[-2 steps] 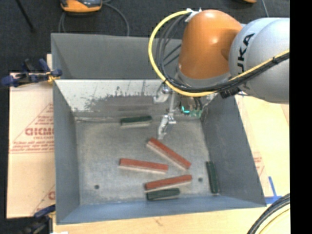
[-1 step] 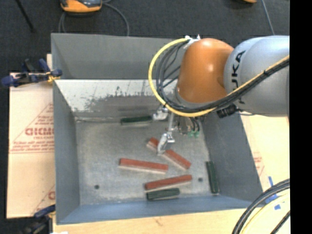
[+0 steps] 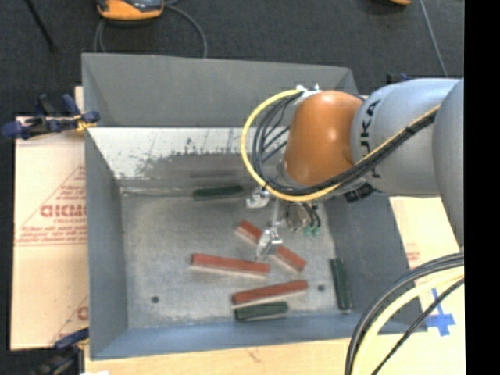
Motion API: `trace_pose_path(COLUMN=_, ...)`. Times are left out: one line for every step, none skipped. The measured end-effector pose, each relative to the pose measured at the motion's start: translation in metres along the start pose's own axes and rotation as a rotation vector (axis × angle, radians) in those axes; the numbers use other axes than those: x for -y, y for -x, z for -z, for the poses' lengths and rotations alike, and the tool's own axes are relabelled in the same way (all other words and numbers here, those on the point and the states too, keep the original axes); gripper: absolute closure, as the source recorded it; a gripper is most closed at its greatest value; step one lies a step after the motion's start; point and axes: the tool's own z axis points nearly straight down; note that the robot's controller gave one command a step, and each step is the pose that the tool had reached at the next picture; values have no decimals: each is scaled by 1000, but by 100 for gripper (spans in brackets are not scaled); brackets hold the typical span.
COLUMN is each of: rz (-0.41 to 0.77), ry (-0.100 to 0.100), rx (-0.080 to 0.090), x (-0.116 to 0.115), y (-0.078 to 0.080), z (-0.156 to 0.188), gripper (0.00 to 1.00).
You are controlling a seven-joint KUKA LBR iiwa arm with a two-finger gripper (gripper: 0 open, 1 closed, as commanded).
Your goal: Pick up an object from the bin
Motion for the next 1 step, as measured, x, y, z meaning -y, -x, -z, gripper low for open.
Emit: trace_pose_path(rz=-235, ry=1, rx=3, x=-14, y=-36, z=-41, gripper=100)
